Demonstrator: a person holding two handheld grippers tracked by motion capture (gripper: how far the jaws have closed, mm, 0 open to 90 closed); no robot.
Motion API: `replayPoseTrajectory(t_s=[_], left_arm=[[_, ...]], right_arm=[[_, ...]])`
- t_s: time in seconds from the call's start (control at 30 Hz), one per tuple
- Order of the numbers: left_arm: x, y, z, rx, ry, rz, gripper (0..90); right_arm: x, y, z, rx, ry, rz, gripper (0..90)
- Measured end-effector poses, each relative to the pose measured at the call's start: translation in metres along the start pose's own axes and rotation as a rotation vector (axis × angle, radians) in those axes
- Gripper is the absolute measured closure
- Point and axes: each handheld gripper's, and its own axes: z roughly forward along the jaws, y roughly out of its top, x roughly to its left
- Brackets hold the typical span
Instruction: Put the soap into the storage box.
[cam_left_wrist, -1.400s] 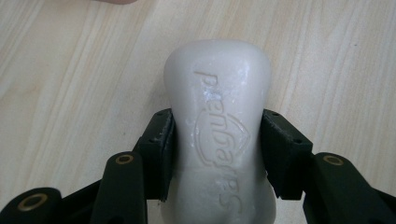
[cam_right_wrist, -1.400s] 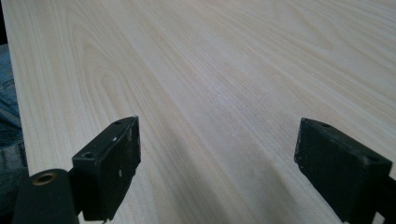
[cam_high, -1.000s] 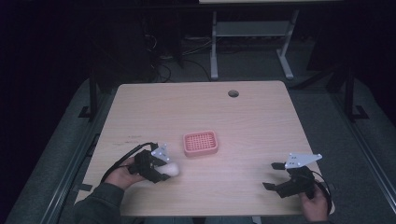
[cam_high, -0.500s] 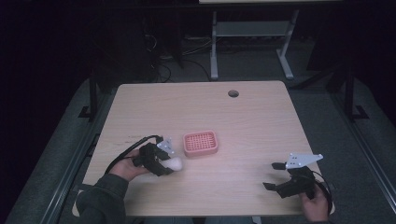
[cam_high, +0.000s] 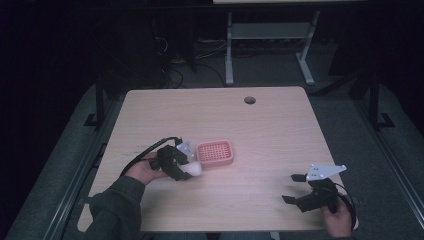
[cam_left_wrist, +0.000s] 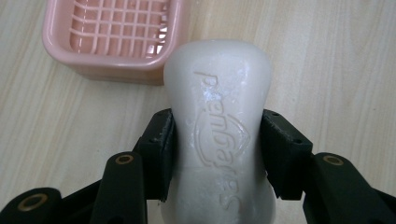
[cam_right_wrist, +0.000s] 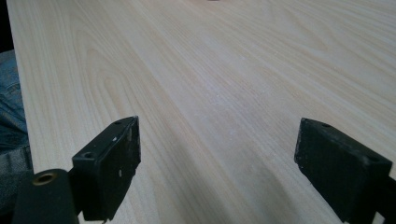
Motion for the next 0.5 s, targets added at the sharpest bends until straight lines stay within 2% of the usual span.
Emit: replayPoseTrajectory(t_s=[0.5], left_arm=[[0.010, 0.020, 0.006, 0.006, -0.005, 0.024, 49.2]], right_arm=[[-0.001, -0.001, -0.001, -0.005, 0.002, 0.001, 14.1]])
